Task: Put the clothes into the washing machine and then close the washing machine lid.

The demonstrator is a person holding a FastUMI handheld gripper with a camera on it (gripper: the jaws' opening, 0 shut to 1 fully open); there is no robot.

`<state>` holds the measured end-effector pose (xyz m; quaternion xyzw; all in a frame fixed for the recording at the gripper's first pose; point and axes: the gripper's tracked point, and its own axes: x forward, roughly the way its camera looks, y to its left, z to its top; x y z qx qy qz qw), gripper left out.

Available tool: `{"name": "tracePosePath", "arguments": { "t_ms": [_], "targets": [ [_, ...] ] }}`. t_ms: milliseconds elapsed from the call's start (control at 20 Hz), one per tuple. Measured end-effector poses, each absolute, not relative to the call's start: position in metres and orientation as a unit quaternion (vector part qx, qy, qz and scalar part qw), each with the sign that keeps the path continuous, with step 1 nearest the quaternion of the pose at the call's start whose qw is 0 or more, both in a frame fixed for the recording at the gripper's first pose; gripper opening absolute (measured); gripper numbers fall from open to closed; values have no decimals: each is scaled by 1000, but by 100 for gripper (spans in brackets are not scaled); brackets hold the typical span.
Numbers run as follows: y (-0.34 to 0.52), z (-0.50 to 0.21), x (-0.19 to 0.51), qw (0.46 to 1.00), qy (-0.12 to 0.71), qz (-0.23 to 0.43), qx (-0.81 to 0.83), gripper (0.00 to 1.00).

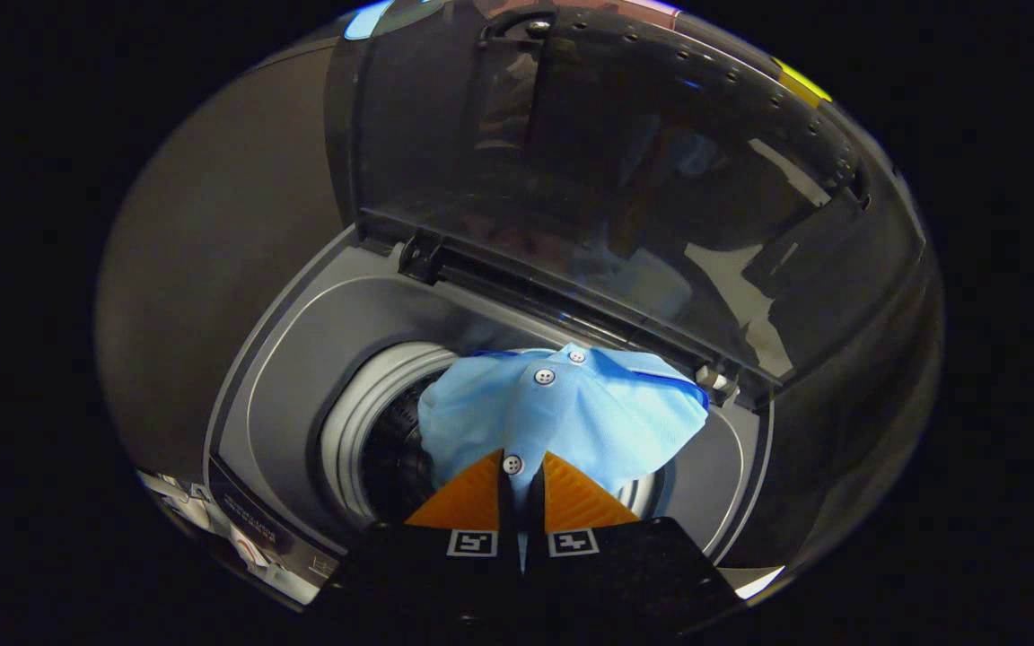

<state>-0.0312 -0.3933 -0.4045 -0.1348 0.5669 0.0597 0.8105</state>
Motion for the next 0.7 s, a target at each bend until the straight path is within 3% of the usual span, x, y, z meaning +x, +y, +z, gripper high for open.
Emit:
{"name": "tracePosePath", "arguments": {
  "t_ms": [700],
  "targets": [
    [-408, -419, -53, 788, 606, 23, -102, 6]
  ]
}}
